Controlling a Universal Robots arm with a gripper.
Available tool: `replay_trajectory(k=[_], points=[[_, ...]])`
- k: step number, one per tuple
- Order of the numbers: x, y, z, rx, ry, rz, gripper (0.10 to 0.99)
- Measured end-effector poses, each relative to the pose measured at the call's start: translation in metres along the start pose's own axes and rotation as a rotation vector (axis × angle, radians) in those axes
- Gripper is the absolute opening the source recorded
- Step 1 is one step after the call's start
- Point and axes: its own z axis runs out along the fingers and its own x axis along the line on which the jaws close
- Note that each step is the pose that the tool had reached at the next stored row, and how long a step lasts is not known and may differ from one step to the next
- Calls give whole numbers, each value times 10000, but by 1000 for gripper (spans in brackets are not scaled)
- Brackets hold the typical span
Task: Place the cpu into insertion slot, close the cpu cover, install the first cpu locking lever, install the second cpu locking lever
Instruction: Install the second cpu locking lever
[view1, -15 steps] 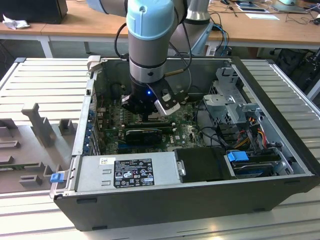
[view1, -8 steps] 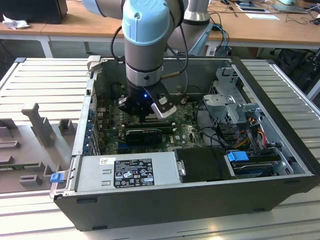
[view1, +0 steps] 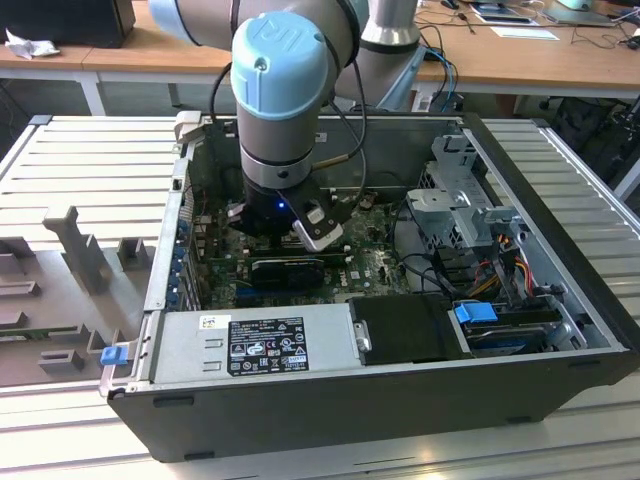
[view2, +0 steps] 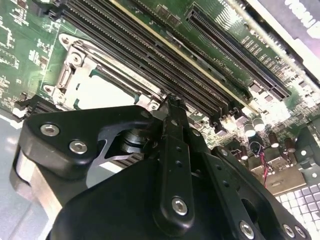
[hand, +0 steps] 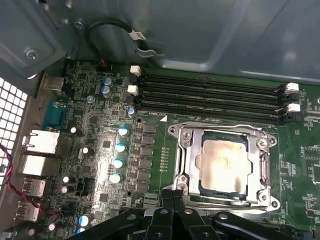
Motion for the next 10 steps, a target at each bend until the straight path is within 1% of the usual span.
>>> replay_trajectory(k=[2,4,6,7,8,9,10], points=[[3,-5,18,-38,-1,-12,106],[5,-8,28,-97,-3,-23,106],[5,-11,44,-199,-12,-42,106],[5,-13,48,-223,-13,-45,106],[5,-14,60,-295,-21,-51,106],[7,-15,66,-343,-25,-53,106],[9,-15,67,-349,-24,-55,106]])
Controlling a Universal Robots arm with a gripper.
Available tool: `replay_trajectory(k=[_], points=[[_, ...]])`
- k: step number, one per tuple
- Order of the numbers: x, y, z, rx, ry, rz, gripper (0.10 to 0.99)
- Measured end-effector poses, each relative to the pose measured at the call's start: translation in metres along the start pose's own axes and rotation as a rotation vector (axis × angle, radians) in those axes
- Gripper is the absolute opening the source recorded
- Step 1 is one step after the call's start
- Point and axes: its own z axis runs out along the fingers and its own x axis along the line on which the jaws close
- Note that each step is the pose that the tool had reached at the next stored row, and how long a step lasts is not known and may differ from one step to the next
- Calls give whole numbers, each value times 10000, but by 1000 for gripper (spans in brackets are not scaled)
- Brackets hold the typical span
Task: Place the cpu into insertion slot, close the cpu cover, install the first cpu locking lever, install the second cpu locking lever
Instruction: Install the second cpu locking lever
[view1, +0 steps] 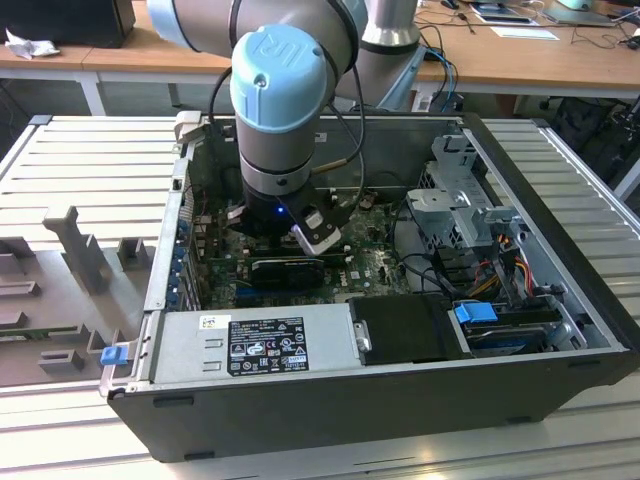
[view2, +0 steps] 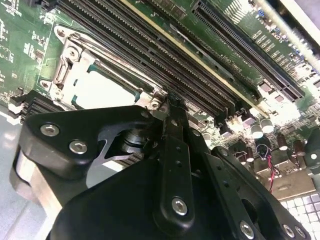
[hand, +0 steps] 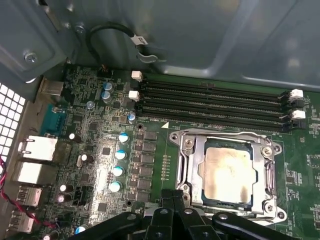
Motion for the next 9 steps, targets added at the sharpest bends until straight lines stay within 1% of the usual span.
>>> replay_trajectory(k=[1,2,5,9], points=[[1,2,-10,0,0,-1,106],[2,14,-47,-1,0,0,106],[0,36,-115,-1,1,0,106],[-1,56,-181,-2,9,4,106]])
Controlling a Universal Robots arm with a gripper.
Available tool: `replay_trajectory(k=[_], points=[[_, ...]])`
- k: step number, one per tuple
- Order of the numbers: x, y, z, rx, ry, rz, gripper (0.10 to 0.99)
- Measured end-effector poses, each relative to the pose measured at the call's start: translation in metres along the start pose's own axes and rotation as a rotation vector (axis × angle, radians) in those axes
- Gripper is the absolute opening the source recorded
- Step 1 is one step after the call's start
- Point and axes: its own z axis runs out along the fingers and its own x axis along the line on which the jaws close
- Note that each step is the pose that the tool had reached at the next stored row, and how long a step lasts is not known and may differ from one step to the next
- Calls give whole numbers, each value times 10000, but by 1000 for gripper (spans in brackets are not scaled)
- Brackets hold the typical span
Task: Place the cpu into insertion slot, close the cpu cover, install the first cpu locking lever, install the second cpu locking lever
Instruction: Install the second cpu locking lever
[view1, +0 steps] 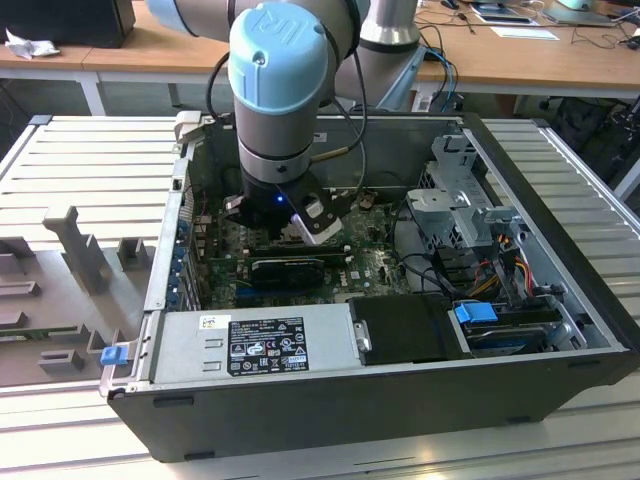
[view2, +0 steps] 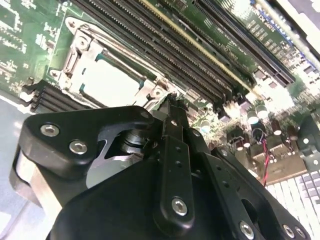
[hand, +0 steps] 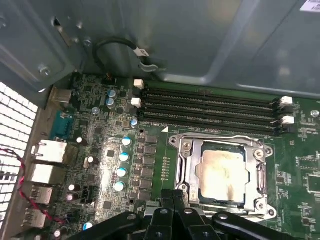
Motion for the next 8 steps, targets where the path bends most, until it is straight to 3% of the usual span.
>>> replay_trajectory(k=[8], points=[[-6,62,-201,1,4,0,106]])
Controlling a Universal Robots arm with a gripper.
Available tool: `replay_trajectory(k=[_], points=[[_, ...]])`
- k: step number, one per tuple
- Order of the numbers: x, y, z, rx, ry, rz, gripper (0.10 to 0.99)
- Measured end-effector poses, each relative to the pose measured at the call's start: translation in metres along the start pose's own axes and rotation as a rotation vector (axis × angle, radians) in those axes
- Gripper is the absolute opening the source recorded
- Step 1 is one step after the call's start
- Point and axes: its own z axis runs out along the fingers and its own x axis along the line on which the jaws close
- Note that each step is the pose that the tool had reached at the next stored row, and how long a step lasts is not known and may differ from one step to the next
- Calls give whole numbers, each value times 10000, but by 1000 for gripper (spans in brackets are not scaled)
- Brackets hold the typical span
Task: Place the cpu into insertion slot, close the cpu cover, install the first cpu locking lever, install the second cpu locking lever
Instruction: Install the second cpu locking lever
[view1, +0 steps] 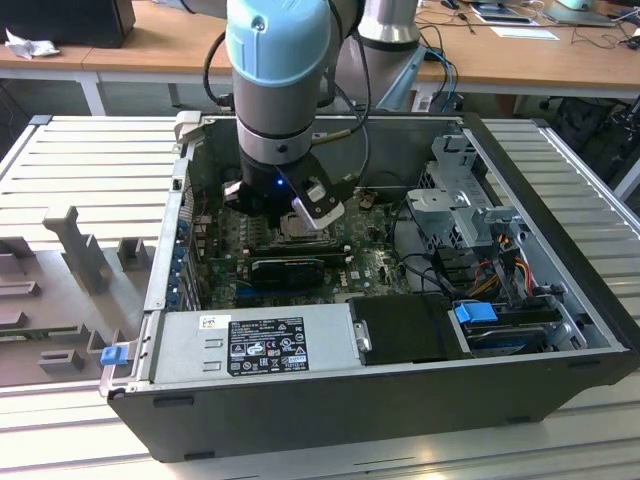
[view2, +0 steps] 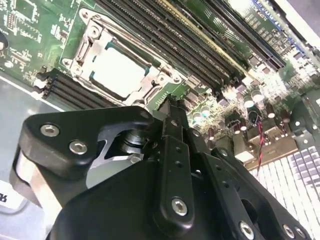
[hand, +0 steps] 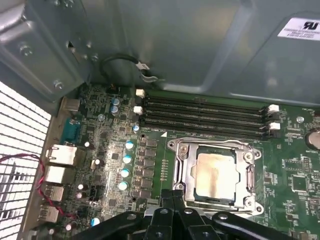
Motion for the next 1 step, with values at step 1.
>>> replay_trajectory(k=[1], points=[[0,1,-2,-3,-2,0,106]])
